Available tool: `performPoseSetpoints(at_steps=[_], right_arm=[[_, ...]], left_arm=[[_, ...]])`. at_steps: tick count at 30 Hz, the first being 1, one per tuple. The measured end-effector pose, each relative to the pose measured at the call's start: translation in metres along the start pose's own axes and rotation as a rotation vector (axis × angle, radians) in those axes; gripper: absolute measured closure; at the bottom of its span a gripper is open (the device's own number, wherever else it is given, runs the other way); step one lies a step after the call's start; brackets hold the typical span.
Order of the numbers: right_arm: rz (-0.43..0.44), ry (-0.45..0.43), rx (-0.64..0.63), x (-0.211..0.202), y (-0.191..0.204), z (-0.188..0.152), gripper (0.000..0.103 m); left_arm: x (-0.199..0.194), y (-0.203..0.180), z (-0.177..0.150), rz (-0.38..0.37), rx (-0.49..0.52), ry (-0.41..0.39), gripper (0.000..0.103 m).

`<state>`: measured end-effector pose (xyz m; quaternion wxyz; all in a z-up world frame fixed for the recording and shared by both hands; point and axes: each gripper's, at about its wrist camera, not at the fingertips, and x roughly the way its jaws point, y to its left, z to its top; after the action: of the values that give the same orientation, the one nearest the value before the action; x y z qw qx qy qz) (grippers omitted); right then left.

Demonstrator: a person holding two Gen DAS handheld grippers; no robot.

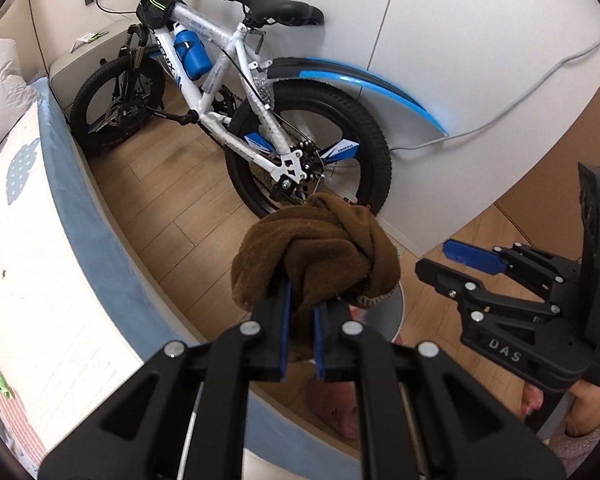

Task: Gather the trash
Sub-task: 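Lower both tools over the grey bin and open them to drop sock and bag, then move both tools back over the bed toward the remaining items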

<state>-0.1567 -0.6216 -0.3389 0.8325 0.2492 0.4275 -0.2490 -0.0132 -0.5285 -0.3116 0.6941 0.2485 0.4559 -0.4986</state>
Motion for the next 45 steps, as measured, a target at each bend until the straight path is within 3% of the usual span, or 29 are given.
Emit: performPoseSetpoints(at_steps=[5,10,15,23,33,45], right_arm=[[-0.049,-0.017,0.028,-0.007,-0.018,-0.004,0.066],[-0.099,-0.038,0.069,-0.021,-0.039,-0.007,0.066],[-0.135,-0.066,0.107,-0.034,-0.052,-0.008,0.055],[-0.118,-0.077,0.089,-0.045,-0.040,-0.006,0.055],[-0.038,-0.096,-0.021,-0.064,0.039,-0.003,0.051],[0.112,-0.140,-0.209,-0.095,0.192,-0.007,0.051]], left_arm=[[0.017,-0.017,0.003,-0.030,0.029,0.036,0.093],[0.029,-0.038,0.007,-0.079,0.058,0.080,0.086],[0.034,-0.047,0.010,-0.112,0.037,0.081,0.046],[0.015,-0.033,0.000,-0.074,-0.004,0.062,0.045],[-0.046,0.033,-0.035,0.043,-0.149,-0.021,0.038],[-0.160,0.130,-0.121,0.253,-0.334,-0.125,0.037]])
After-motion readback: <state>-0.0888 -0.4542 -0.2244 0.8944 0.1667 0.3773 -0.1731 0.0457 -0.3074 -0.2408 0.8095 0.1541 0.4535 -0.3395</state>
